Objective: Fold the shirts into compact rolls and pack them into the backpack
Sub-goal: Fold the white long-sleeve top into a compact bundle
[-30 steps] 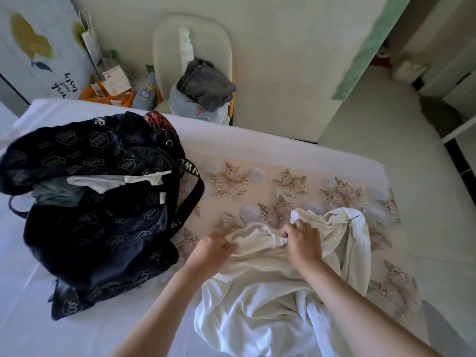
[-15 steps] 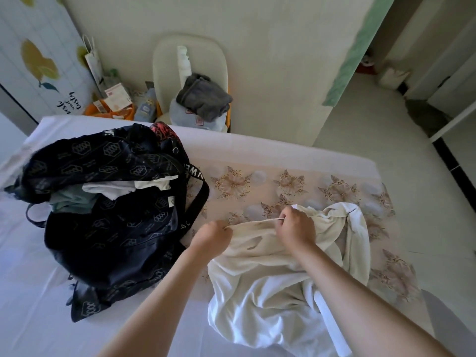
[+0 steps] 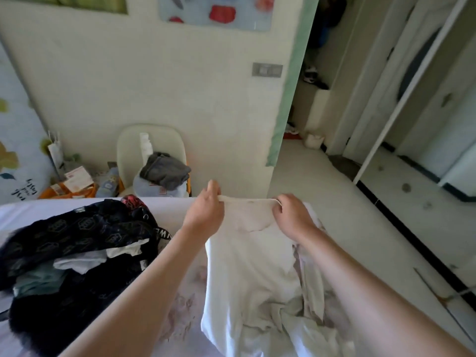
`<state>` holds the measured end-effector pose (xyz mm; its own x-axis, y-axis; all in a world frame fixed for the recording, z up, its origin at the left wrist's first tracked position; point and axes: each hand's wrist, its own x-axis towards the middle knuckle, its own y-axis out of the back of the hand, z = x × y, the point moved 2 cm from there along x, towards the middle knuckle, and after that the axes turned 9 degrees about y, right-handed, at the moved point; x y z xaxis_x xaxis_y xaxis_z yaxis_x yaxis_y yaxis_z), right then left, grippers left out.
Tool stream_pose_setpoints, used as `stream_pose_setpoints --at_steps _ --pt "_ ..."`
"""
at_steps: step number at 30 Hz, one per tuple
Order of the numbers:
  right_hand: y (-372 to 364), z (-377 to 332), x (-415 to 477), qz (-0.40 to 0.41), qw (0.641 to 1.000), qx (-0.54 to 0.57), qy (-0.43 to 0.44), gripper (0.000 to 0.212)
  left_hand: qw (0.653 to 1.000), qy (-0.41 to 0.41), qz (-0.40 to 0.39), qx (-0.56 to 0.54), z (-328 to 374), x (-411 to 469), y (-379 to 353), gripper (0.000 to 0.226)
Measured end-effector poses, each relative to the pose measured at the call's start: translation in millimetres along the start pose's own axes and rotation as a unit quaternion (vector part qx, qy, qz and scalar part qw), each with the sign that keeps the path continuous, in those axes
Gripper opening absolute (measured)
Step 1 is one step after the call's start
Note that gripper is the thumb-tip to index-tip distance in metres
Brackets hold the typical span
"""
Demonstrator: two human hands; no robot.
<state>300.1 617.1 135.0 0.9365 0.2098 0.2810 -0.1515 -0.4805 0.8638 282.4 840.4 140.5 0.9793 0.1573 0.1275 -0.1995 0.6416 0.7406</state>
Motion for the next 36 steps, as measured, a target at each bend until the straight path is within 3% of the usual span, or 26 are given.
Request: stream_pose_setpoints --at_steps 2,4,6,11,14,16,19,20,21,25,27,30,32,34,36 --pt "33.9 -7.8 5.3 0.005 1.0 0.001 -0.002 0.02 0.998 -0.039 0.032 0.037 28.0 6.7 20.3 0.015" --pt "69.4 -16.3 9.8 0.03 0.999 0.012 -0.007 0.032 0.992 -0.064 0.063 0.083 57.1 11.9 41.9 0.017" --pt "104.4 -21.9 16.5 0.065 0.997 0.051 -0.007 0.02 0.986 -0.082 0.088 0.119 88.1 13.6 65.8 0.017" --pt "198.7 -35.4 22.5 0.17 0.968 0.184 0.012 0.022 0.958 -0.07 0.122 0.248 171.2 6.9 132.1 0.03" --pt "247.8 -43.1 13.2 0.167 0.975 0.14 0.049 0.044 0.966 -0.043 0.086 0.239 207.1 -0.6 169.7 0.048" --pt "273.3 -46.8 5.7 0.155 0.982 0.098 0.055 0.052 0.983 -0.055 0.029 0.174 225.3 -9.6 190.4 0.047" --pt "300.4 -51.7 -2.5 0.071 0.985 0.143 0.066 0.041 0.989 -0.061 -0.132 0.014 239.7 -35.4 212.7 0.016" --pt "305.7 -52.1 -5.2 0.036 0.982 0.172 0.07 0.032 0.984 -0.058 -0.167 -0.007 239.8 -42.5 218.4 0.014" --pt "309.6 -51.5 -7.9 0.012 0.981 0.176 0.075 0.024 0.983 -0.067 -0.17 0.007 238.6 -47.1 222.4 0.026" --pt "311.6 -49.2 -21.0 0.008 0.99 0.077 0.115 0.008 0.985 -0.106 -0.016 0.135 225.7 -45.2 221.8 0.02" --pt "309.7 -42.8 -25.2 0.071 0.987 0.106 0.103 0.019 0.99 -0.102 0.058 0.08 217.5 -44.1 221.1 0.019" --pt "308.4 -30.0 -31.8 0.182 0.973 0.128 0.052 0.012 0.983 -0.09 0.149 0.065 205.7 -50.3 219.1 0.019" --pt "306.8 -27.5 -42.0 0.212 0.974 0.08 0.015 0.041 0.973 -0.079 0.198 0.092 206.8 -66.4 218.2 0.024" --pt "312.7 -33.3 -55.3 0.194 0.977 0.083 -0.006 0.058 0.959 -0.071 0.25 0.111 212.6 -86.9 221.9 0.025" --pt "324.6 -39.1 -66.9 0.091 0.981 0.173 0.013 0.056 0.952 -0.061 0.279 0.109 217.2 -107.1 232.6 0.019"
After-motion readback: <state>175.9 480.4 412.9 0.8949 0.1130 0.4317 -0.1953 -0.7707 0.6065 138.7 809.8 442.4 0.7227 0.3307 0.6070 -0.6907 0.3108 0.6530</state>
